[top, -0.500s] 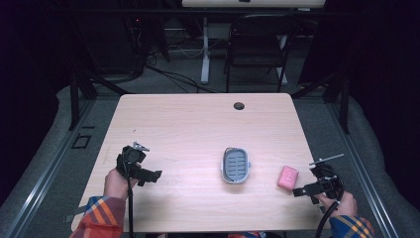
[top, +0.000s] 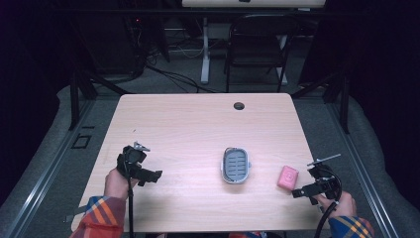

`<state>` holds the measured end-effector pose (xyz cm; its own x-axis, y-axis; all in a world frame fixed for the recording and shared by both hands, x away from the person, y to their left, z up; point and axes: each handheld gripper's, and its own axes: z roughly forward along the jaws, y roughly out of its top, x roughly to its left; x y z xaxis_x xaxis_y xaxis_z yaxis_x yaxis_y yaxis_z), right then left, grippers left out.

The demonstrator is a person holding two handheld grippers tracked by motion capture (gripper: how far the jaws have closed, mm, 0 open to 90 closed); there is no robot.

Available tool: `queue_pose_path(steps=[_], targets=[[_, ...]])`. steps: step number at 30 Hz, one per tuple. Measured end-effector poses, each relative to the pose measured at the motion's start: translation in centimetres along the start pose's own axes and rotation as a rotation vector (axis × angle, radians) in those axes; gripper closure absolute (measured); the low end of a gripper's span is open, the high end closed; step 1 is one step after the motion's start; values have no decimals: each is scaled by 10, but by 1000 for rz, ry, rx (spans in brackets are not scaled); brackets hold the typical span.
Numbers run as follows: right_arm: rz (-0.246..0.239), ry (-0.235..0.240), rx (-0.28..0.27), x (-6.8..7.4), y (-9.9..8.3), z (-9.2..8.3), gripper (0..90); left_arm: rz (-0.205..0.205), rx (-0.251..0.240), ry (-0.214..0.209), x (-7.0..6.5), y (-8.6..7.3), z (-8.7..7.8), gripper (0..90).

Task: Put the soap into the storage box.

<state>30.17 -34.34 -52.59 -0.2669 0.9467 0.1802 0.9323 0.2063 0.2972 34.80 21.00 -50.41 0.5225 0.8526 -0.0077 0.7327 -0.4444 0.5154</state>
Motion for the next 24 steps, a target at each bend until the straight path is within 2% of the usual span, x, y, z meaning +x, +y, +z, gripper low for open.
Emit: queue_pose_path(steps=[4,5,10,14,16,19,21,22,23,24], targets=[[-27,-10,27,1,1,-1,35,3,-2,3,0,0,0,0],[-8,-11,1,3,0,0,35,2,-1,2,0,0,-1,0],[-20,-26,10,4,1,-2,36,-4,-1,17,2,-5,-5,0],[-16,-36,3,7,1,-3,26,-18,-22,42,0,-15,-13,0],[-5,-41,-27,10,1,-3,13,-20,-36,52,0,-21,-18,0],[0,-48,-20,11,2,-3,0,-44,-52,69,4,-32,-24,0],[8,-56,-22,12,4,-3,0,-75,-67,63,10,-40,-30,0],[8,-56,-22,12,4,-3,0,-75,-67,63,10,-40,-30,0],[15,-62,-26,14,5,-2,0,-97,-89,67,16,-49,-36,0],[18,-62,-28,14,6,-2,0,-97,-89,67,16,-49,-36,0]])
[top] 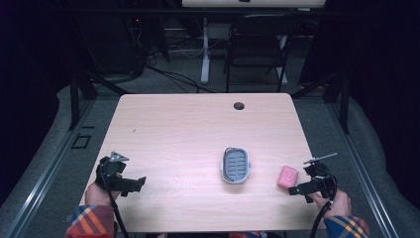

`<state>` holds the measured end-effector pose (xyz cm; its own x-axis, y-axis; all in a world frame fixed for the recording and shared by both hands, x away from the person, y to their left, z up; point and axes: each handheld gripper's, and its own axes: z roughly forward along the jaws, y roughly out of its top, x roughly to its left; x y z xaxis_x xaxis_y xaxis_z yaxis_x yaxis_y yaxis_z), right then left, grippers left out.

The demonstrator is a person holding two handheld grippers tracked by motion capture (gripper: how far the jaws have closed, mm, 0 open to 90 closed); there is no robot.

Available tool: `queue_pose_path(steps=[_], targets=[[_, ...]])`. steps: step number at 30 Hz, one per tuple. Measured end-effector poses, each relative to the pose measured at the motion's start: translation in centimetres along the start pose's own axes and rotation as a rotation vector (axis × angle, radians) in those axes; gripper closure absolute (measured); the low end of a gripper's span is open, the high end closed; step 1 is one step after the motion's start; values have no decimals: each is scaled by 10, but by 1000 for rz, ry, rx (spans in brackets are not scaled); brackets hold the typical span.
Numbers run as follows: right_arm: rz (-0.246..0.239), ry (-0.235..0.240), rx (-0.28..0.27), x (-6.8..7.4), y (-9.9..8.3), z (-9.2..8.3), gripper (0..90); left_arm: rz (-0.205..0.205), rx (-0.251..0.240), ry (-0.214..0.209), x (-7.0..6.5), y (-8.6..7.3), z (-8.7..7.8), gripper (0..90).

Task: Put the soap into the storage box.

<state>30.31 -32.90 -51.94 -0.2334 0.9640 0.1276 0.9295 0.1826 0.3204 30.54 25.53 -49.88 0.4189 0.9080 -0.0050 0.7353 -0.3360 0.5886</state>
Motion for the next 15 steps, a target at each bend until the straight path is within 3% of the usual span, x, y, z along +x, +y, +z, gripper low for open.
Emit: queue_pose_path(steps=[1,3,6,15], targets=[[1,3,0,0,1,1,0,-28,-18,-5,6,-7,-7,0],[13,8,-2,1,4,2,0,-41,-37,-3,8,-12,-13,0],[39,10,-5,1,8,4,0,-38,-68,5,7,-15,-19,0],[50,-7,43,13,35,25,0,-32,-38,4,5,-14,-18,0]])
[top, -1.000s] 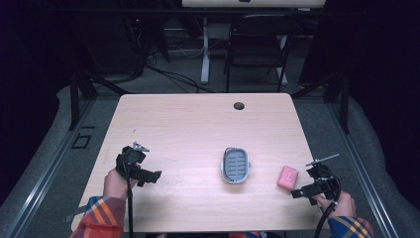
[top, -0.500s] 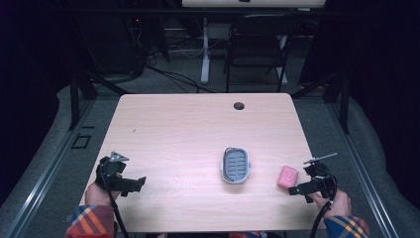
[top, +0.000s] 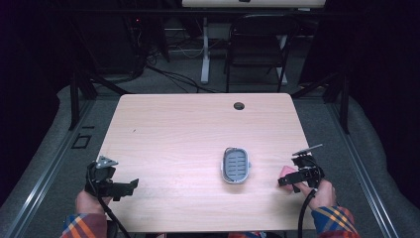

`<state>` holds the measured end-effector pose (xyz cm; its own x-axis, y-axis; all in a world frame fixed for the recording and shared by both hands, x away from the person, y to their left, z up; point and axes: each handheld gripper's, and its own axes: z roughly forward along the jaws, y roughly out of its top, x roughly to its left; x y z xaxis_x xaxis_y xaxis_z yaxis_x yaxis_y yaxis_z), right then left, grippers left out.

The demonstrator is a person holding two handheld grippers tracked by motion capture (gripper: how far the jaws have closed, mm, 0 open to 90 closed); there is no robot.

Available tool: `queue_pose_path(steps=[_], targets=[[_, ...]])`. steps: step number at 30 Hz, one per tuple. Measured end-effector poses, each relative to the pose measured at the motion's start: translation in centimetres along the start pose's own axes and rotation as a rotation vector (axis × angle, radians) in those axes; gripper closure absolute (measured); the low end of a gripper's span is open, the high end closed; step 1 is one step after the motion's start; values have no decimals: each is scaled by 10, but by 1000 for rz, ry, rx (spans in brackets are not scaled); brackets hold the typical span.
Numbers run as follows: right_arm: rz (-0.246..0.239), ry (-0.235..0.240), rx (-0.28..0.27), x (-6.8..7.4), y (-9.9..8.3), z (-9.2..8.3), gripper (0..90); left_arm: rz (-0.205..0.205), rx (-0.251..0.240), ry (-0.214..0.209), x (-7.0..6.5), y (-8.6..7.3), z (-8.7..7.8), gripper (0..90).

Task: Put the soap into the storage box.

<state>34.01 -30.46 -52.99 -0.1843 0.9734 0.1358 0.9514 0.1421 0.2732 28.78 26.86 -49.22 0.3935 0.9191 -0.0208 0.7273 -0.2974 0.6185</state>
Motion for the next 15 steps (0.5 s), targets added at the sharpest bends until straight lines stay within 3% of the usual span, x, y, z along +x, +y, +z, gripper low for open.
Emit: queue_pose_path(steps=[10,15], targets=[[34,-62,21,4,21,14,0,-14,18,-11,3,-1,3,0],[33,-76,32,3,22,15,120,-10,22,-15,3,-1,3,0]])
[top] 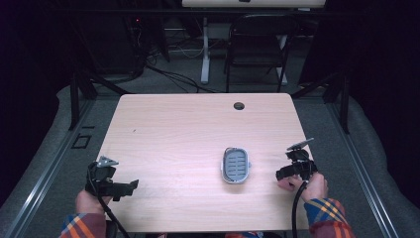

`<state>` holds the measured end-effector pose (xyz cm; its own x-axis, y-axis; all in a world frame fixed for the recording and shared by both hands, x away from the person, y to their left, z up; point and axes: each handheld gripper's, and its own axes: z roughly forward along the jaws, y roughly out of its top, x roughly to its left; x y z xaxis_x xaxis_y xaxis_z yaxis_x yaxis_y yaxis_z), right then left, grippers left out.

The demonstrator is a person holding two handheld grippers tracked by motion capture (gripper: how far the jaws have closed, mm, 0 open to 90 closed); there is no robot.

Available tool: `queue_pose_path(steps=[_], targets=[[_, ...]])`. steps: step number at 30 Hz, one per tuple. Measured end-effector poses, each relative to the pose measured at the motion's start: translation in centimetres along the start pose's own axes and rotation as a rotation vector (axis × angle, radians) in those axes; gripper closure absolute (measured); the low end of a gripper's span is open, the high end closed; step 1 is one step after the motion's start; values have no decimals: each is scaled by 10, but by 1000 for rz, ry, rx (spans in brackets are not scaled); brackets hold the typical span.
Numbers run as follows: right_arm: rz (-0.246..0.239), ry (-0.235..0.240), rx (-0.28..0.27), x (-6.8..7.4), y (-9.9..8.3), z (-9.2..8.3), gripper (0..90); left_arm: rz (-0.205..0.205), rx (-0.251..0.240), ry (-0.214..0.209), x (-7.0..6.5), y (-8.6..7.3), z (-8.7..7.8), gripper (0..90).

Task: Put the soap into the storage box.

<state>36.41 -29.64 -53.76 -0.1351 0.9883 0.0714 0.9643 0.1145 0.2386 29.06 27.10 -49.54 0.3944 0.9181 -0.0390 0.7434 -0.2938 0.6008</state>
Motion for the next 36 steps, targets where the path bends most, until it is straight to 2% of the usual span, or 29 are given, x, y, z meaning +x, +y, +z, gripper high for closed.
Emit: queue_pose_path(steps=[5,7,8,12,15,16,18,24,26,27,29,32,34,35,36], targets=[[2,-3,9,-1,1,1,161,2,3,2,1,0,1,0],[-22,-4,34,-2,1,0,227,-1,4,1,1,0,2,0],[-6,6,20,-1,1,2,257,-2,4,1,1,0,2,0],[-23,-3,35,-1,2,3,319,-7,8,-6,2,0,2,0],[-16,-18,39,0,1,4,354,-9,11,-8,2,-1,2,0],[-16,-18,39,0,1,4,354,-9,11,-8,2,-1,2,0],[-21,-49,40,3,0,5,365,-6,12,-10,3,-1,3,0],[-35,-70,29,7,-1,7,367,-7,16,-14,3,1,7,0],[-72,-70,55,5,-1,5,367,1,18,-17,3,3,8,0],[-66,-57,38,5,-2,6,369,1,19,-16,2,3,8,0],[-76,-64,54,5,-2,5,369,6,16,-9,0,4,7,0],[-91,-58,50,5,-3,5,370,0,18,-13,0,3,5,0],[-87,-45,28,6,-3,7,370,-4,24,-17,2,1,4,0],[-116,-59,47,7,-1,5,371,-29,22,-18,5,-2,4,0],[-133,-64,63,8,1,5,370,-29,22,-18,5,-2,4,0]])
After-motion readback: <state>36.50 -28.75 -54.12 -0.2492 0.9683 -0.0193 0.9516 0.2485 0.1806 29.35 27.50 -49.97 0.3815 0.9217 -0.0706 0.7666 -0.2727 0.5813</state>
